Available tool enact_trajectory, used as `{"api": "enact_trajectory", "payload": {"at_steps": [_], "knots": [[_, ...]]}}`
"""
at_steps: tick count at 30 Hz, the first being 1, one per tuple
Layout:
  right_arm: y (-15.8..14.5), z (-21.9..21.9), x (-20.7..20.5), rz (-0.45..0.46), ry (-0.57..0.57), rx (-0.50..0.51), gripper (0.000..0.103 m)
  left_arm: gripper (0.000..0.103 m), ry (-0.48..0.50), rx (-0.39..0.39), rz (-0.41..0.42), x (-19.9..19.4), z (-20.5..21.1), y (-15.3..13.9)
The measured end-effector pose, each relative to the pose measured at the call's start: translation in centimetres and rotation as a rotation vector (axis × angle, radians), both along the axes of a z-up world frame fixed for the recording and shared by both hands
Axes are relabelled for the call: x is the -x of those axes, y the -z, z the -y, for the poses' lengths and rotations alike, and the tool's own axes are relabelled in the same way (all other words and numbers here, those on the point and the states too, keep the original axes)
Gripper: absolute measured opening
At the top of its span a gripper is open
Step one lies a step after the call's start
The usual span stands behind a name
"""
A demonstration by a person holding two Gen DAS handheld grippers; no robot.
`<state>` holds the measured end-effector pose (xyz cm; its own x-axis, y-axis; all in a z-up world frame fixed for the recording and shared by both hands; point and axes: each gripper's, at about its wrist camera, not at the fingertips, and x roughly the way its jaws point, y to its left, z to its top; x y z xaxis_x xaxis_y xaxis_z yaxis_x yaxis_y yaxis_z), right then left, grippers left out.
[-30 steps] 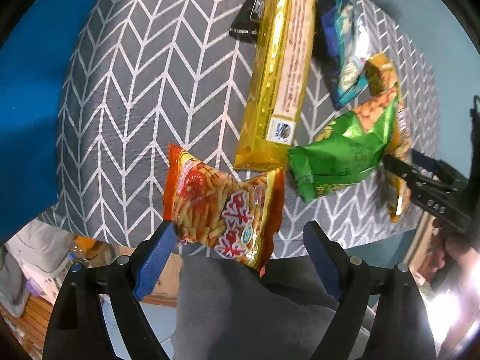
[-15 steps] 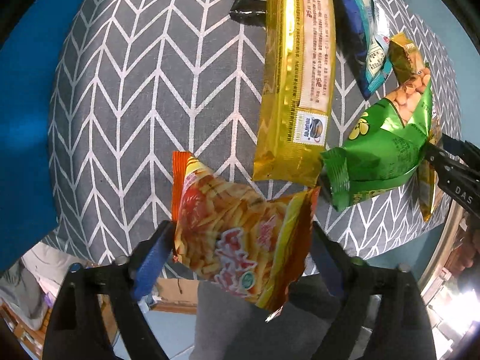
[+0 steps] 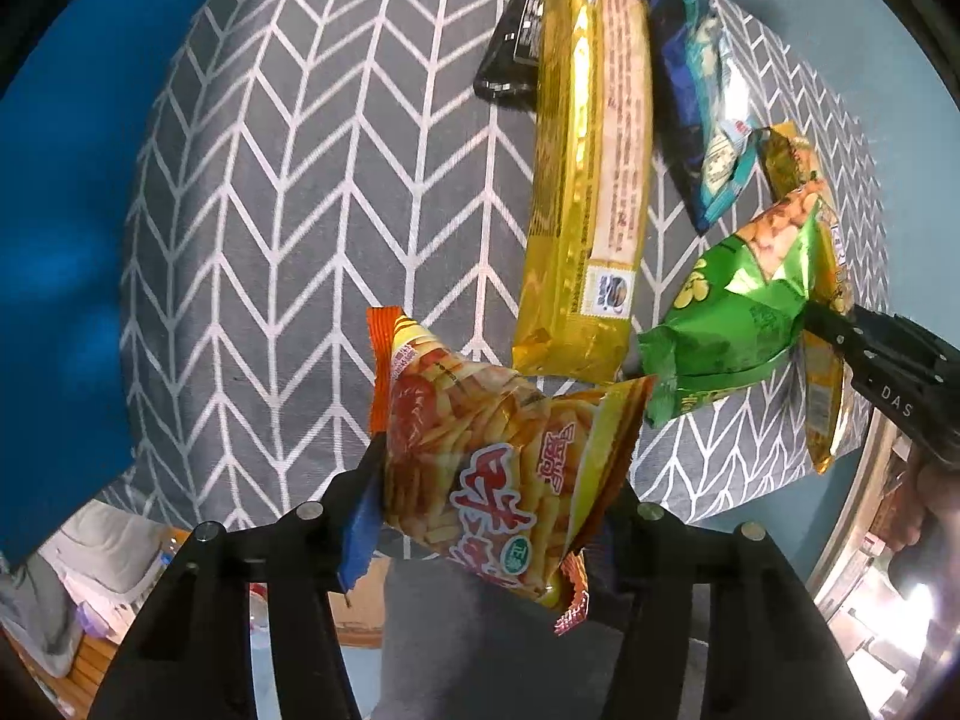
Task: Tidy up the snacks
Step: 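Lift both snacks and carry them over the cardboard box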
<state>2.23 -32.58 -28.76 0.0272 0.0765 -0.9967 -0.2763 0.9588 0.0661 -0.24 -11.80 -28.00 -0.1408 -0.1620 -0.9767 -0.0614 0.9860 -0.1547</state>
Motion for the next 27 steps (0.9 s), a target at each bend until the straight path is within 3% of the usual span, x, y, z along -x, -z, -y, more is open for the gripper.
{"api": "enact_trajectory", "payload": {"at_steps": [27], "knots": [[-12.9, 0.5, -0.6, 0.094, 0.122, -0.13, 0.03, 0.057, 0.006, 0.041, 0.133, -1.6, -4.2, -10.2]]}}
